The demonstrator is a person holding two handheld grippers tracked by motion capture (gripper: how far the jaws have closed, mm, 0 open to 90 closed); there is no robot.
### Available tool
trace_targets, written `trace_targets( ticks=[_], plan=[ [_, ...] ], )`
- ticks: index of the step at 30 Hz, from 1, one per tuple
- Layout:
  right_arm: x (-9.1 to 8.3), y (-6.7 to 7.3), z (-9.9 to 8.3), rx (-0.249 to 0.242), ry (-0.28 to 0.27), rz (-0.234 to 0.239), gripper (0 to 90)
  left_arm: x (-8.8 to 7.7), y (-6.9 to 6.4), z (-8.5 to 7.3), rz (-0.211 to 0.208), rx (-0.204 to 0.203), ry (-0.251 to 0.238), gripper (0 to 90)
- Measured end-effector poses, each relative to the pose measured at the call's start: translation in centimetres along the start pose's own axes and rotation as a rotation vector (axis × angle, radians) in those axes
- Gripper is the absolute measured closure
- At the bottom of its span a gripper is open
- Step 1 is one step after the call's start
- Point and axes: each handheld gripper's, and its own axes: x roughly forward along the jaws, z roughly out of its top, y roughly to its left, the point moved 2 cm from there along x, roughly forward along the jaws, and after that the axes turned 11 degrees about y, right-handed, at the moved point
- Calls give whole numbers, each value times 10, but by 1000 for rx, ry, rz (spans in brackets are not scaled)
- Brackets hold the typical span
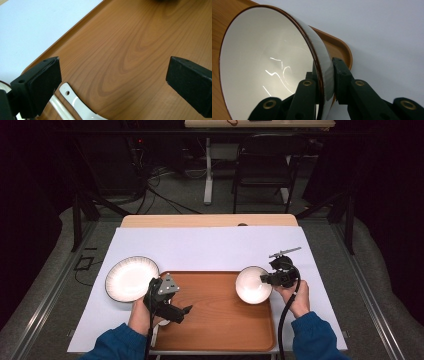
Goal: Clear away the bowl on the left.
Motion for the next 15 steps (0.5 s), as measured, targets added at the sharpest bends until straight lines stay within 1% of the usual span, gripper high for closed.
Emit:
trace_targets(
  ticks=[2,5,6,9,15],
  plan=[
    [4,-3,1,13,13,7,811,0,2,0,-5,-4,2,2],
    [7,-6,3,39,20,33,810,1,4,-1,-5,-7,5,2],
    [9,-7,4,44,18,50,811,1,4,-1,-3,-7,6,2],
    [13,-12,5,67,13,77,810,1,4,-1,-1,-7,7,2],
    [18,-17,8,93,9,100,811,2,3,-1,-1,-7,11,2]
  ],
)
